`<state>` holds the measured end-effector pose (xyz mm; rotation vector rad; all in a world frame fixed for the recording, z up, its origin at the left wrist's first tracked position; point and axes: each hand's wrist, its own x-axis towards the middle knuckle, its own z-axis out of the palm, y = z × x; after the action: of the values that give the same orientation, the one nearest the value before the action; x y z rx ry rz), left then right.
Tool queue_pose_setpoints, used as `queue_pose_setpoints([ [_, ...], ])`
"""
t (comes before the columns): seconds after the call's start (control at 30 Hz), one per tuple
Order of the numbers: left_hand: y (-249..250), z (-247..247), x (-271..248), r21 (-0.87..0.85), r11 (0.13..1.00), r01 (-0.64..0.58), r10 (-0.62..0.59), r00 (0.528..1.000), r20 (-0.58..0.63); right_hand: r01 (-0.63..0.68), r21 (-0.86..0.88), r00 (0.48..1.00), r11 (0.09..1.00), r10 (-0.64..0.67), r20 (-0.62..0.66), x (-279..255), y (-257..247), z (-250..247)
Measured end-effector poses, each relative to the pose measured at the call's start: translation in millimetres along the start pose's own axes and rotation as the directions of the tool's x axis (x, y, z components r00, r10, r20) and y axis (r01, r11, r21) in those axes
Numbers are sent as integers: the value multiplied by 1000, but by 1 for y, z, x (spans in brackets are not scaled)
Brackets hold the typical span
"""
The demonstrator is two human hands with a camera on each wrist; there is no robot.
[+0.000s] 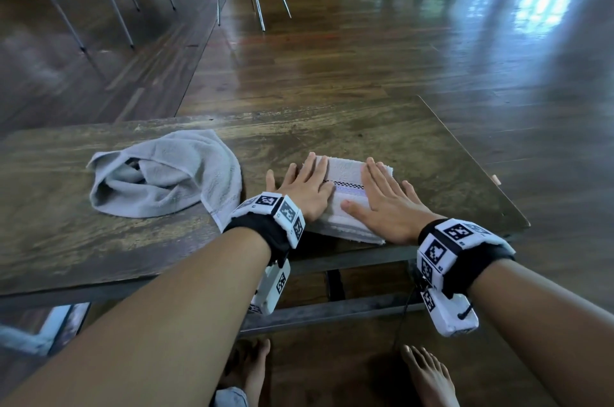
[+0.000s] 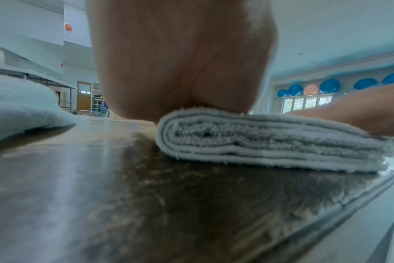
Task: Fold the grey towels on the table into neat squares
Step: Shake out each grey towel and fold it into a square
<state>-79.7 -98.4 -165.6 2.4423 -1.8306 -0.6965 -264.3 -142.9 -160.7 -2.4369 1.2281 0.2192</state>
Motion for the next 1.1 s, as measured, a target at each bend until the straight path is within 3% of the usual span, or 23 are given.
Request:
queue_pose_setpoints([
  [0.17, -10, -1, 1, -40, 995, 95, -97, 994, -48, 3, 19, 1000, 1000, -3, 8, -1, -2, -1],
  [0.33, 5, -8, -2, 6, 985, 173, -168, 960, -224, 12, 31, 1000, 999, -13, 16, 0, -2, 1],
  [0.43, 16, -18, -7, -126, 980, 151, -184, 931, -317, 16, 27, 1000, 999, -17, 23, 0, -1, 0],
  [0.57, 21, -26, -11, -349, 931, 104, -233, 907, -351, 43, 61, 999, 997, -44, 12, 0, 1, -1],
  [0.73, 25, -34, -11, -514, 858, 1, -201, 920, -335, 33, 298, 993, 954, 2, -116, -2, 5, -7],
  [0.87, 25, -39, -15, -639, 765, -76, -212, 908, -362, -103, 517, 964, 850, 214, -159, -1, 7, -17],
  [0.97, 31, -49, -25, -742, 650, -164, -193, 909, -370, -144, 617, 954, 774, 273, -120, -2, 10, -28],
  [1.03, 37, -64, -36, -817, 531, -225, -166, 918, -360, -77, 773, 947, 630, 288, -141, -6, 11, -42],
  [1.1, 40, -81, -50, -864, 417, -283, -128, 923, -363, 9, 909, 949, 416, 284, -139, -16, 5, -55],
])
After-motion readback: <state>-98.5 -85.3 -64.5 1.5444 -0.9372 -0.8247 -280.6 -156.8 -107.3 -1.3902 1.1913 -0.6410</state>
